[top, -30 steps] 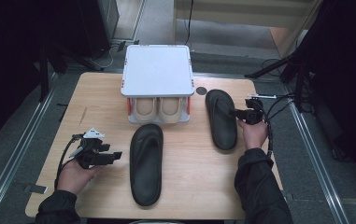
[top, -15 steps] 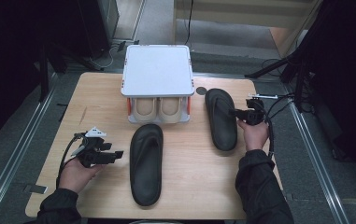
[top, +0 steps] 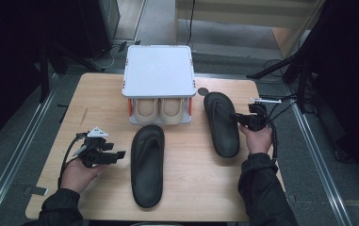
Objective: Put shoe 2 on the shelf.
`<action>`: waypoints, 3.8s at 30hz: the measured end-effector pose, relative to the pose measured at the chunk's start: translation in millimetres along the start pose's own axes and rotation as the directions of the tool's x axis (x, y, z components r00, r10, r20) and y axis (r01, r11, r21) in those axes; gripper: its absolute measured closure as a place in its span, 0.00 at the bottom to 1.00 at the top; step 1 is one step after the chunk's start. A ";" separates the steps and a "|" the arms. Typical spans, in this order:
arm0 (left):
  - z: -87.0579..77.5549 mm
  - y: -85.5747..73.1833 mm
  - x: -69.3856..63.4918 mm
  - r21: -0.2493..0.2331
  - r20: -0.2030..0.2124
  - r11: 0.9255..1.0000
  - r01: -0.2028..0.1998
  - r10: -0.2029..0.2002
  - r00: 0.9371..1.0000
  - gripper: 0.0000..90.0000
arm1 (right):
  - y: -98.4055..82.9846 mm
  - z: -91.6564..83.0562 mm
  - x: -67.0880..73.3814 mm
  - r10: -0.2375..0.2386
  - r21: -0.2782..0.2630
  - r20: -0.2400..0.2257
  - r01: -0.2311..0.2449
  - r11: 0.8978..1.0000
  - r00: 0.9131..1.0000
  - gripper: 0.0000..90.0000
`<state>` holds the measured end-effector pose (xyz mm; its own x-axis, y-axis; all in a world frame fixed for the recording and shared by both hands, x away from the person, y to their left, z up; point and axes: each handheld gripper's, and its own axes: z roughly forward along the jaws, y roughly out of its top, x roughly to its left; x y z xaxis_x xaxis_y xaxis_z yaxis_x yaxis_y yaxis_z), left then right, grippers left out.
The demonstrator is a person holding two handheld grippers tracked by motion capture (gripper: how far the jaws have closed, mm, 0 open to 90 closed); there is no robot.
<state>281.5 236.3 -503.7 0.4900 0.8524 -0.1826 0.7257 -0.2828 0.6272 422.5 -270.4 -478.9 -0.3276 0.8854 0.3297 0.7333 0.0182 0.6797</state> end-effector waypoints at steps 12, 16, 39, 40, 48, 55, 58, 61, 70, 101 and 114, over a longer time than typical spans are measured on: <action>1.3 5.7 -0.1 -0.018 0.010 1.000 -0.006 0.006 1.000 0.41 | -13.8 -13.0 22.7 -0.030 0.000 -0.030 0.030 1.000 0.999 0.80; 2.8 9.2 -1.2 -0.025 0.010 1.000 -0.016 0.016 1.000 0.41 | -20.0 -17.4 29.5 -0.036 0.002 -0.042 0.036 0.999 0.998 0.80; 10.9 23.8 -6.5 -0.052 0.035 0.998 -0.047 0.049 0.998 0.42 | -58.8 -35.6 67.6 -0.079 0.015 -0.084 0.081 0.997 0.993 0.80; 11.2 24.3 -7.0 -0.054 0.034 0.997 -0.050 0.051 0.998 0.42 | -60.2 -35.1 69.3 -0.082 0.016 -0.088 0.084 0.996 0.993 0.80; 12.6 27.6 -8.4 -0.056 0.036 0.997 -0.059 0.062 0.997 0.43 | -70.6 -32.0 82.9 -0.101 0.042 -0.107 0.106 0.993 0.989 0.80; 13.2 27.9 -9.2 -0.060 0.041 0.996 -0.062 0.065 0.997 0.43 | -77.9 -26.4 94.2 -0.112 0.070 -0.125 0.122 0.990 0.986 0.80; 12.5 27.9 -8.7 -0.063 0.041 0.996 -0.060 0.063 0.997 0.43 | -79.9 -23.4 99.5 -0.124 0.079 -0.130 0.135 0.988 0.984 0.80; 12.3 27.9 -8.7 -0.062 0.041 0.996 -0.062 0.065 0.997 0.43 | -81.3 -22.2 101.5 -0.126 0.084 -0.134 0.138 0.987 0.983 0.80; 12.5 27.8 -9.2 -0.060 0.041 0.996 -0.067 0.070 0.997 0.43 | -88.4 -18.5 108.6 -0.128 0.109 -0.148 0.145 0.983 0.981 0.80; 22.9 25.5 3.9 0.010 0.160 1.000 -0.025 0.023 0.987 0.97 | -91.8 -10.5 122.0 -0.168 0.079 -0.255 0.193 0.978 0.952 0.80; 41.8 26.0 10.6 0.057 0.128 0.998 -0.015 0.008 0.992 0.96 | -82.9 7.0 98.9 -0.169 0.128 -0.154 0.189 0.974 0.974 1.00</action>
<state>325.8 219.6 -521.0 0.5534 0.7868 -0.2734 0.7447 -0.3202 0.5856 333.5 -181.2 -507.2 -0.5345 0.7876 0.3067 0.7282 0.2449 0.6402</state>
